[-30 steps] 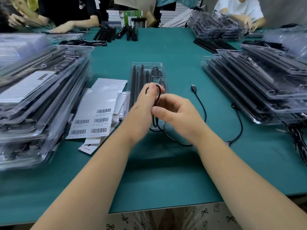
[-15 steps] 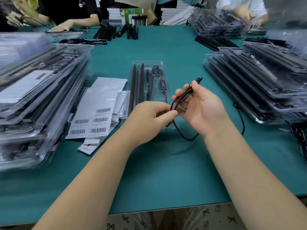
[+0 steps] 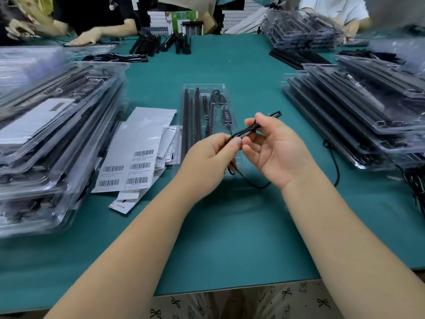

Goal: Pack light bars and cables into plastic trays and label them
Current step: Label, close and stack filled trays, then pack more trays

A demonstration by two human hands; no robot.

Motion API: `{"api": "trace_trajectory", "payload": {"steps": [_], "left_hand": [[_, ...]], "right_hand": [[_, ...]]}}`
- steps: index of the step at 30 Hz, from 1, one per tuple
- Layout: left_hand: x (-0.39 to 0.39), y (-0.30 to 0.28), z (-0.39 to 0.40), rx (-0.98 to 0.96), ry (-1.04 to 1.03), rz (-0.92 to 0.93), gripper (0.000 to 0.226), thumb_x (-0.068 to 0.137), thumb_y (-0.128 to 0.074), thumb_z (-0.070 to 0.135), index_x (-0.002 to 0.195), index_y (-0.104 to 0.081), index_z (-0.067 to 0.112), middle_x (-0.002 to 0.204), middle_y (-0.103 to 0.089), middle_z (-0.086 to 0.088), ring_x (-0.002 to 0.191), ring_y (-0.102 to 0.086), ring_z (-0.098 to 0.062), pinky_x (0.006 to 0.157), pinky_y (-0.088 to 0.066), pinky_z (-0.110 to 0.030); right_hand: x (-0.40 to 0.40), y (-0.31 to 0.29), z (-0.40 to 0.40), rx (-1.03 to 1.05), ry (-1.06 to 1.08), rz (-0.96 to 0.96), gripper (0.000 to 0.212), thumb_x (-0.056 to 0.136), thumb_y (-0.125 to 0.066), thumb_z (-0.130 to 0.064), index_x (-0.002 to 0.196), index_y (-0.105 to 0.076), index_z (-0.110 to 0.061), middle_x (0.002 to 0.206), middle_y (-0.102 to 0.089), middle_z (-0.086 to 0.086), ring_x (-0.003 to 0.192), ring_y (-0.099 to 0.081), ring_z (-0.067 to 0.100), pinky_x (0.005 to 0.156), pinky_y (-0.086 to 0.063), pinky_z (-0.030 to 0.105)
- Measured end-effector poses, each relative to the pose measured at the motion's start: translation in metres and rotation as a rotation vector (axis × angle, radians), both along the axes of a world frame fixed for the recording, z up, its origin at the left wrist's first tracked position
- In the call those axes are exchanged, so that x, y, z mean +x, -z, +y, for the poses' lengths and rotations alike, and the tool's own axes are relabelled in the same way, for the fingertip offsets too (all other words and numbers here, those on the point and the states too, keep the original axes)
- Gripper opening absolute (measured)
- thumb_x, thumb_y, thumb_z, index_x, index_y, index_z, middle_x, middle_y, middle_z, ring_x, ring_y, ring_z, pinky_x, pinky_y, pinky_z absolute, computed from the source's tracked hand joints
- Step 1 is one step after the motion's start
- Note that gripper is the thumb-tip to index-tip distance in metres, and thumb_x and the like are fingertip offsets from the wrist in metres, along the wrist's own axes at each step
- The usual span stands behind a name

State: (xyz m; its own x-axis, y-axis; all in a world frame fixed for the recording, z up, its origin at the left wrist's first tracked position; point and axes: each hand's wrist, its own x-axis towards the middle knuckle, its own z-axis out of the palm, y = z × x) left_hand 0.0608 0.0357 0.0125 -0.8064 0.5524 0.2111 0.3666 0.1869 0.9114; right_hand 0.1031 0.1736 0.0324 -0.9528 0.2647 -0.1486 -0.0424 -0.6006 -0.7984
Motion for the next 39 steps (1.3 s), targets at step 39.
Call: {"api": "trace_trajectory", "payload": {"steps": [39], "left_hand": [[-0.011,-0.013,-0.016,0.092,-0.159,0.235,0.025,0.092,-0.053,0.029,0.084,-0.066,0.048,0.066,-0.067,0.021,0.051,-0.048,-0.002,0.048,-0.036,-0.010]], "right_hand": [[0.008,-0.002,-0.013,0.997,0.150,0.177,0.036,0.085,-0.039,-0.025,0.077,-0.068,-0.005,0.055,-0.050,-0.002,0.054,-0.041,0.008,0.054,-0.036,0.023]]}}
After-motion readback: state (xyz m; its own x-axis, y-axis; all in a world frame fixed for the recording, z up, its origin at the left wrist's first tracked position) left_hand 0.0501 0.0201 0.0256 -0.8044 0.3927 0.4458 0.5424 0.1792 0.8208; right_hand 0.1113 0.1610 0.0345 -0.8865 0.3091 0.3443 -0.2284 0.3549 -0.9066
